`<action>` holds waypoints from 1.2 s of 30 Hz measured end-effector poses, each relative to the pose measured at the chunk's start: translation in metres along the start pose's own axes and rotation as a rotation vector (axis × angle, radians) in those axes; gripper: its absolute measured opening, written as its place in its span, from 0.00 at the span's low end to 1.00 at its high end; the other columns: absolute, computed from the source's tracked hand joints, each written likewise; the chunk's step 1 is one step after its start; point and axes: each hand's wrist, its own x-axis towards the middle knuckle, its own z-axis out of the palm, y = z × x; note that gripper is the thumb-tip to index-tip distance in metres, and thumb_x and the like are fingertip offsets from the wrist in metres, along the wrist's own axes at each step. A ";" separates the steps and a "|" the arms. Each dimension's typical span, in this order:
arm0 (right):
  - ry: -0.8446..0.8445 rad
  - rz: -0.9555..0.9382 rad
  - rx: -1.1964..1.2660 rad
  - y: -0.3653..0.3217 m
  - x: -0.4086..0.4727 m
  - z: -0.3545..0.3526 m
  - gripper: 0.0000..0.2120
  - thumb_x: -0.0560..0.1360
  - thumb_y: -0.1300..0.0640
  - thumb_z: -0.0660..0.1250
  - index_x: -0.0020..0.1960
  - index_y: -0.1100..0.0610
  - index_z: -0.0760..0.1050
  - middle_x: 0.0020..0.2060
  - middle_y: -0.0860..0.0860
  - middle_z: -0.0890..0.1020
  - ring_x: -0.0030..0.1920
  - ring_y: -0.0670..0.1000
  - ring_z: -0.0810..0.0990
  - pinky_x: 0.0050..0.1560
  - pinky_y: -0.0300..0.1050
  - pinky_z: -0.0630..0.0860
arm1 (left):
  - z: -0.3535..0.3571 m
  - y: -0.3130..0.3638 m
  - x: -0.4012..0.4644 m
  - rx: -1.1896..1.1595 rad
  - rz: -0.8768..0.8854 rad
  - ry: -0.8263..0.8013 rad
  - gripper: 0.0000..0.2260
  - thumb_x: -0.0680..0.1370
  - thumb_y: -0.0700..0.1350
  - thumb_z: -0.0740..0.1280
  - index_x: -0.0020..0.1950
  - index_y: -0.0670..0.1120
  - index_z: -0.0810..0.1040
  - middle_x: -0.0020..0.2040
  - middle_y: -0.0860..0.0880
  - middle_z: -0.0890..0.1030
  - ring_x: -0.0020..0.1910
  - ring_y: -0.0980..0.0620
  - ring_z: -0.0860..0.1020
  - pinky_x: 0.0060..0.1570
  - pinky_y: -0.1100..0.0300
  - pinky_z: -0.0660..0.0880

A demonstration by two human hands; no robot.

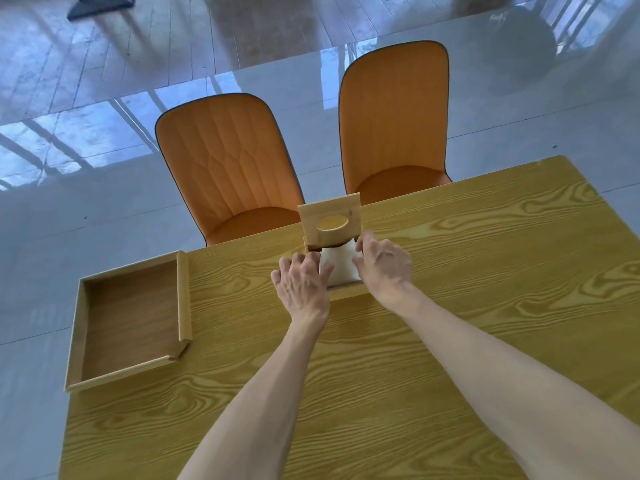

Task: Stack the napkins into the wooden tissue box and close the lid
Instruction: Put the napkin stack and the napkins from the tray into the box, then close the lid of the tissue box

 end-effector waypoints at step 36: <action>-0.065 -0.182 0.433 0.039 0.009 -0.029 0.36 0.79 0.37 0.45 0.50 0.61 0.83 0.22 0.36 0.72 0.21 0.34 0.72 0.18 0.29 0.62 | -0.032 -0.025 0.029 -0.614 -0.188 -0.293 0.28 0.77 0.64 0.62 0.72 0.50 0.67 0.67 0.46 0.74 0.64 0.47 0.74 0.62 0.45 0.74</action>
